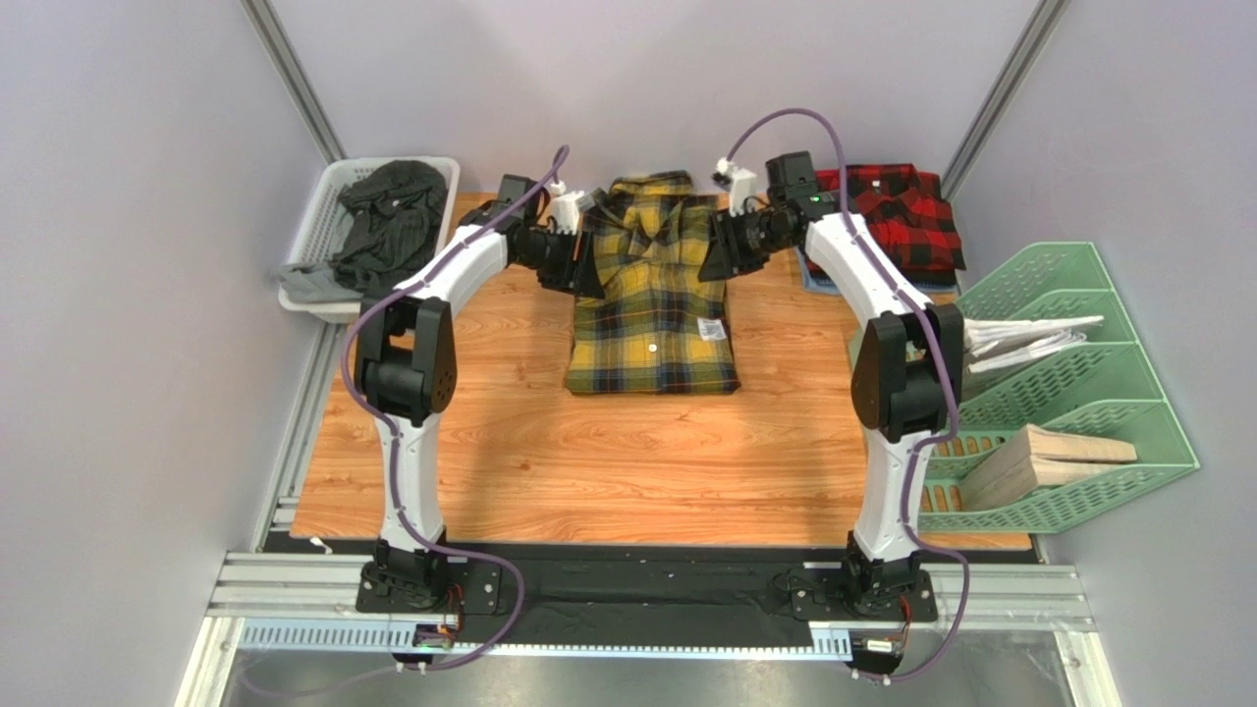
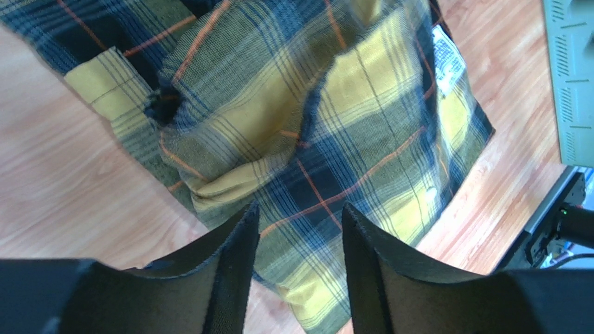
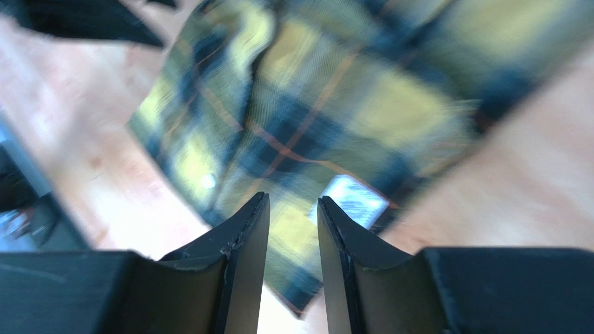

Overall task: Fold and stack the long sleeve shirts
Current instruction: Fold the shirt

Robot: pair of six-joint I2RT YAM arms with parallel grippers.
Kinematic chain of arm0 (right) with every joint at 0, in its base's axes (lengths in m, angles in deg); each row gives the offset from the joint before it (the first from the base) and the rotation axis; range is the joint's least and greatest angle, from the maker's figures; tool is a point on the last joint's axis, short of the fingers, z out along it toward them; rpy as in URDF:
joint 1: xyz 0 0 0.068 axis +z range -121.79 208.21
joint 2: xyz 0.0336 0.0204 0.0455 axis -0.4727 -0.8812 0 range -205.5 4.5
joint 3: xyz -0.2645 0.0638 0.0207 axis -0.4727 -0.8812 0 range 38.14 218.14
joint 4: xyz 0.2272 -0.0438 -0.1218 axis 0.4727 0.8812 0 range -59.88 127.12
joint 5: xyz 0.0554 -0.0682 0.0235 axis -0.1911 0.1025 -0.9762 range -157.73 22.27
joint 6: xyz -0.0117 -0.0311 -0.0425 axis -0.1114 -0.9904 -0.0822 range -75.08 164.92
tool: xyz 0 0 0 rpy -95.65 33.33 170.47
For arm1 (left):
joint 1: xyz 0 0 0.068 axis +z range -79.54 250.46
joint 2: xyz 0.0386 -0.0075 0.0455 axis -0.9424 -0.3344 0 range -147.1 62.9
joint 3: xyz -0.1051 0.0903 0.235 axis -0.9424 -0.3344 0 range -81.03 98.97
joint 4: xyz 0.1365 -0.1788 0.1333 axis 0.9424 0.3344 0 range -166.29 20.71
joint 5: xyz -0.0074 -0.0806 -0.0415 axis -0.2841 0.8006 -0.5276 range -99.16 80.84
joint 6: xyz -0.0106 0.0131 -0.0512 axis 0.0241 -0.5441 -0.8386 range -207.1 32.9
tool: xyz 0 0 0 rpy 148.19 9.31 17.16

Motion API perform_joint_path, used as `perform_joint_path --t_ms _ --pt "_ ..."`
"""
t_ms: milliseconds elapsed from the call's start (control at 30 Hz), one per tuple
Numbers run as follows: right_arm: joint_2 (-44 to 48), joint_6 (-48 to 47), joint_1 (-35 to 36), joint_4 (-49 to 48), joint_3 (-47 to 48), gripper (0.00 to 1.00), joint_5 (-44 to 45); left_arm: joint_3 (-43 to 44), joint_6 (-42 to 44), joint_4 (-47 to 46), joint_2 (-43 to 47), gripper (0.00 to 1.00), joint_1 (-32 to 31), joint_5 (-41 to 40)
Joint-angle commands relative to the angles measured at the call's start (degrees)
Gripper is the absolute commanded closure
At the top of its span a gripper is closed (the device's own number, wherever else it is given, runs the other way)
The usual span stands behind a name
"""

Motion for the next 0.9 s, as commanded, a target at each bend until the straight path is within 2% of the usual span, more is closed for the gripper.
perform_joint_path --t_ms 0,100,167,267,300,367,400,433,500,533,600,633,700,733,800,867 --pt "-5.59 3.52 1.11 4.99 -1.03 0.64 -8.37 6.31 -1.92 3.59 -4.80 0.51 0.68 -3.21" --pt "-9.45 1.77 1.11 6.66 -0.33 0.64 -7.32 13.42 -1.22 7.38 -9.81 0.53 1.21 -8.83" --pt "-12.26 -0.16 1.11 8.15 1.08 0.63 -5.30 13.45 0.01 5.81 -10.35 0.65 1.39 -12.61" --pt "-14.38 -2.09 0.93 11.49 3.45 0.64 -2.49 12.13 -0.60 2.56 -8.95 0.70 2.79 -13.50" --pt "-14.04 -2.88 0.85 12.20 3.71 0.64 -2.39 11.34 -0.51 2.03 -8.25 0.68 3.93 -8.98" --pt "-11.85 -3.68 0.67 12.29 2.76 0.61 -3.53 7.75 0.89 -1.04 -2.90 0.60 4.37 -6.13" --pt "-8.71 -4.29 0.67 12.38 2.05 0.60 -4.32 1.64 1.24 -2.88 -0.18 0.56 4.64 -4.21" --pt "-6.85 -4.13 0.58 12.12 1.09 0.54 -6.94 -1.55 0.98 -5.95 5.50 0.52 4.81 2.95" --pt "-0.72 -2.90 0.49 9.68 -3.82 0.48 -11.16 -9.27 -0.85 -6.94 10.37 0.38 4.55 10.45" --pt "1.24 -0.11 0.58 7.83 -6.02 0.41 -14.58 -11.75 -4.52 -8.25 13.96 0.34 4.20 17.10" --pt "4.85 3.16 1.11 1.87 -12.50 0.33 -17.67 -18.85 -8.23 -10.10 17.06 0.30 1.93 21.45" --pt "6.69 7.26 2.07 0.09 -14.11 0.30 -20.12 -21.42 -12.95 -14.55 19.16 0.29 0.96 22.61" --pt "6.88 12.01 2.95 -4.38 -17.71 0.27 -22.77 -28.61 -19.73 -21.85 20.41 0.28 -1.84 25.41" --pt "5.84 15.53 3.82 -5.54 -18.51 0.27 -25.48 -30.39 -26.90 -29.11 20.41 0.28 -2.73 26.13" --pt "4.08 18.97 4.45 -8.34 -19.91 0.27 -27.70 -34.08 -36.49 -36.26 18.23 0.28 -5.19 27.62" --pt "1.71 25.27 5.24 -12.03 -21.32 0.27 -29.81 -34.80 -40.40 -43.31 16.47 0.28 -6.08 27.46"
